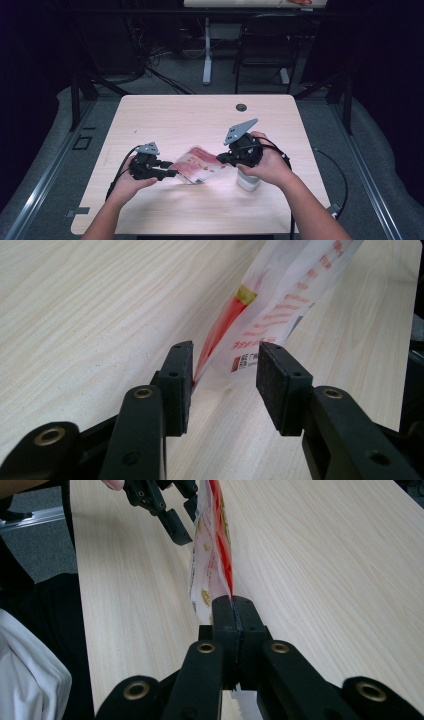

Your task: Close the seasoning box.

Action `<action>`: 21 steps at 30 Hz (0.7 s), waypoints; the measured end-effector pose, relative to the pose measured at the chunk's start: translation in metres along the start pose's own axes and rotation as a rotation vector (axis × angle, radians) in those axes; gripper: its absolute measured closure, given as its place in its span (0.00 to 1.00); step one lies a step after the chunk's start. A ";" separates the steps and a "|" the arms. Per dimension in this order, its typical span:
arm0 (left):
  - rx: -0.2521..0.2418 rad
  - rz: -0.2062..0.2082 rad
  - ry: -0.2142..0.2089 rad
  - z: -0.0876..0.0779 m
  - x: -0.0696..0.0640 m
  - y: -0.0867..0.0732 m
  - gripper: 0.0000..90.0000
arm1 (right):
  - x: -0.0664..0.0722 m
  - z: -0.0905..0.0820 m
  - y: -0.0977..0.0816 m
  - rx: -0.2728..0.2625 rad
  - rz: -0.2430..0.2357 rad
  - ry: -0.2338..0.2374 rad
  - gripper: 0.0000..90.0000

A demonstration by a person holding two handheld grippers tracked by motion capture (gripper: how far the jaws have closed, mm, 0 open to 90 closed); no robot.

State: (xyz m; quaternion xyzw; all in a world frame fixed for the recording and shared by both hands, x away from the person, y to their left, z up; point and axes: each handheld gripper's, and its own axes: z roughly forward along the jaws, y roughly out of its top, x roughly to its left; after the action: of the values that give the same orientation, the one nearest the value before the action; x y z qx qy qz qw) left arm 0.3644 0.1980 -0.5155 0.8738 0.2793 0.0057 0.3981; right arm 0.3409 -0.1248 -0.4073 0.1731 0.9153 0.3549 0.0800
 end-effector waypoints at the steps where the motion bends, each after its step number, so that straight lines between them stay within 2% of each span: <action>1: 0.003 0.005 0.002 0.000 -0.001 0.000 0.66 | 0.000 0.000 0.000 -0.004 0.002 0.004 1.00; 8: -0.006 0.014 -0.006 -0.003 -0.003 0.002 0.67 | 0.000 0.003 0.001 -0.031 0.013 0.014 0.99; 12: -0.017 0.021 -0.014 -0.006 -0.004 0.004 0.68 | 0.001 0.006 0.004 -0.057 0.024 0.037 0.98; 21: -0.025 0.041 -0.018 -0.010 -0.009 0.008 0.69 | 0.003 0.010 0.010 -0.074 0.024 0.048 0.96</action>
State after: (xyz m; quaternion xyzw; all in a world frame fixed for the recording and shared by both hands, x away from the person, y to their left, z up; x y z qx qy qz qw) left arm 0.3581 0.1960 -0.5011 0.8744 0.2577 0.0095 0.4111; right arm 0.3439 -0.1106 -0.4081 0.1726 0.9010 0.3935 0.0598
